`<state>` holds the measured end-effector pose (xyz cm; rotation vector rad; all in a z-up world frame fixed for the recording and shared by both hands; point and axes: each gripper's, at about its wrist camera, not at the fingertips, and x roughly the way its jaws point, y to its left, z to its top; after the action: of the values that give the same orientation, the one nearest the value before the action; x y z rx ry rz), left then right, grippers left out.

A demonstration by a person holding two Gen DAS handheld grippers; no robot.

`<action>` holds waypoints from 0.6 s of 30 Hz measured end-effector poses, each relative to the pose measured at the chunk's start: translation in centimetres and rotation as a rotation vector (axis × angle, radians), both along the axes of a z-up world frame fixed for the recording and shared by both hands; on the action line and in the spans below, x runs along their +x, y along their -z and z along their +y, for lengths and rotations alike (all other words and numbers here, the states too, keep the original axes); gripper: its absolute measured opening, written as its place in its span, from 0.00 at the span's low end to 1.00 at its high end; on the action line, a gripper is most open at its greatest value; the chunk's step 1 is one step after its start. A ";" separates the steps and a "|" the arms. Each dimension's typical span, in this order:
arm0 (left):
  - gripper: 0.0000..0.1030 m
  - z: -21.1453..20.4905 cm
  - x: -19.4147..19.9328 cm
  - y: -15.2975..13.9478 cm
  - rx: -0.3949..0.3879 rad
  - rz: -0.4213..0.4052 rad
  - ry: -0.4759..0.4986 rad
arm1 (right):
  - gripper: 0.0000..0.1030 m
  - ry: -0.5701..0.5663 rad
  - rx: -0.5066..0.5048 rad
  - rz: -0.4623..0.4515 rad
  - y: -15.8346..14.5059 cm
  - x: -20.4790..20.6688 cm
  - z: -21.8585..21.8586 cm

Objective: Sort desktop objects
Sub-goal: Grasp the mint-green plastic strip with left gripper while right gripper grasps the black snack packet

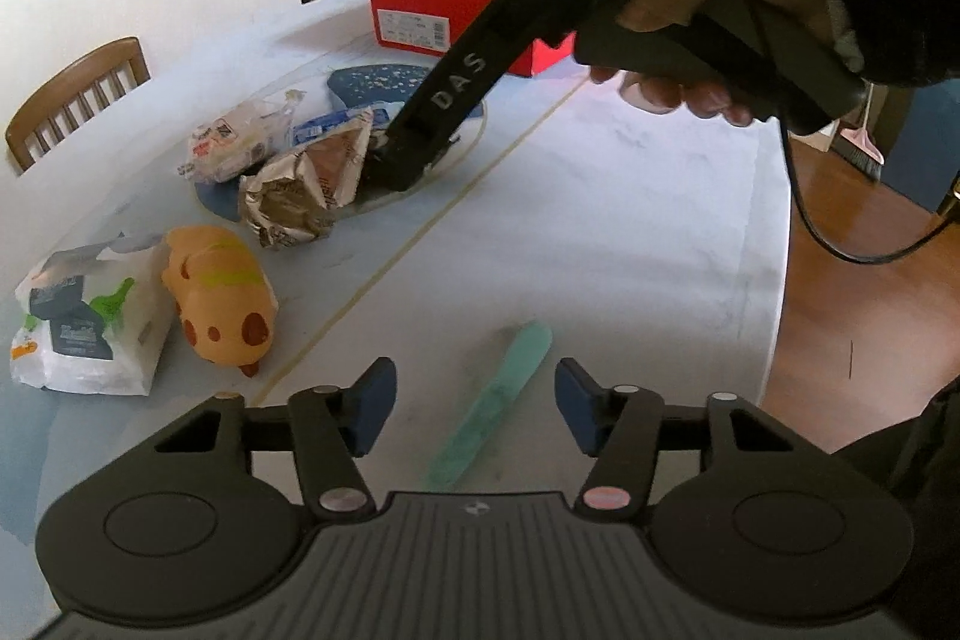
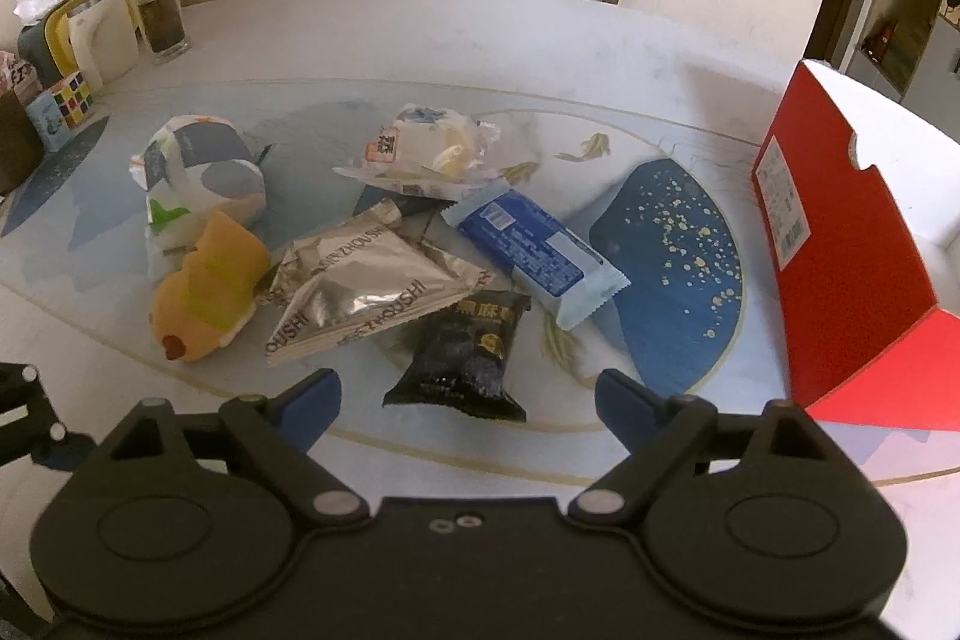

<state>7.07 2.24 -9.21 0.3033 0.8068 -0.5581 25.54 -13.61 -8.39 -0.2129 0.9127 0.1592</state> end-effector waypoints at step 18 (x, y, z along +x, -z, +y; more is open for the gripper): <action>0.32 0.1 -0.2 1.2 -0.027 0.032 0.005 | 0.82 -0.031 -0.007 0.025 1.6 1.6 0.6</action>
<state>6.87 2.33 -10.36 0.2723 0.8289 -0.5788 27.14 -13.01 -9.98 -0.2315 0.9352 0.1876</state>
